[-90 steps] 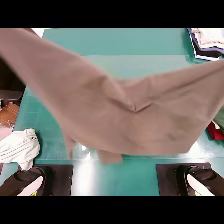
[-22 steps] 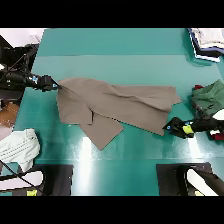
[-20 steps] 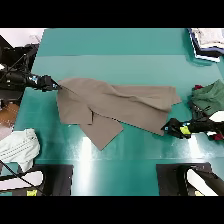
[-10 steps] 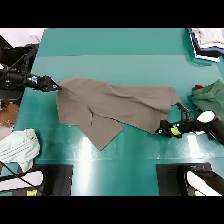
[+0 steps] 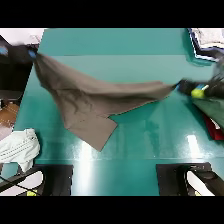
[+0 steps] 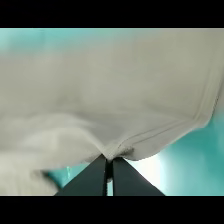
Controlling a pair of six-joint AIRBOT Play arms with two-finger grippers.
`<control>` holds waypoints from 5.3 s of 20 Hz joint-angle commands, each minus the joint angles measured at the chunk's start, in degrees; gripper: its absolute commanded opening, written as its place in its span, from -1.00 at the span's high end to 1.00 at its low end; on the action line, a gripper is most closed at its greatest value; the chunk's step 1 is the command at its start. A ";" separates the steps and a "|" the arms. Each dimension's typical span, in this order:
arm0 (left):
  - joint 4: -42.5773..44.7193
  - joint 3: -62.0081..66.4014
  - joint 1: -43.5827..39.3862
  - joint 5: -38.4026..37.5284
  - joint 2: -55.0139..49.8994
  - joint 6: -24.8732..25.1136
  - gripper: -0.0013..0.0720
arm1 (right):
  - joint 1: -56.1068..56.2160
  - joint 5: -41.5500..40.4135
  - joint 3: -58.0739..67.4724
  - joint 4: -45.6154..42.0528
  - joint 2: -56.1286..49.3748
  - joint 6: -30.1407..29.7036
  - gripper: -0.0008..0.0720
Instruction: Fold the shirts.
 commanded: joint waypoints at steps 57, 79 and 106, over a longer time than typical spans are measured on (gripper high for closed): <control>24.57 -14.29 -7.19 4.35 -21.14 6.82 0.90 | 9.90 15.82 27.28 -30.82 -46.01 9.77 0.94; 21.88 -51.65 -4.07 -3.30 9.70 -15.28 -0.50 | 9.46 20.48 26.60 -20.48 -33.68 4.55 0.00; 15.87 -65.99 -4.09 4.83 13.84 -20.04 0.90 | 8.07 32.52 26.53 -20.48 -33.51 1.95 0.05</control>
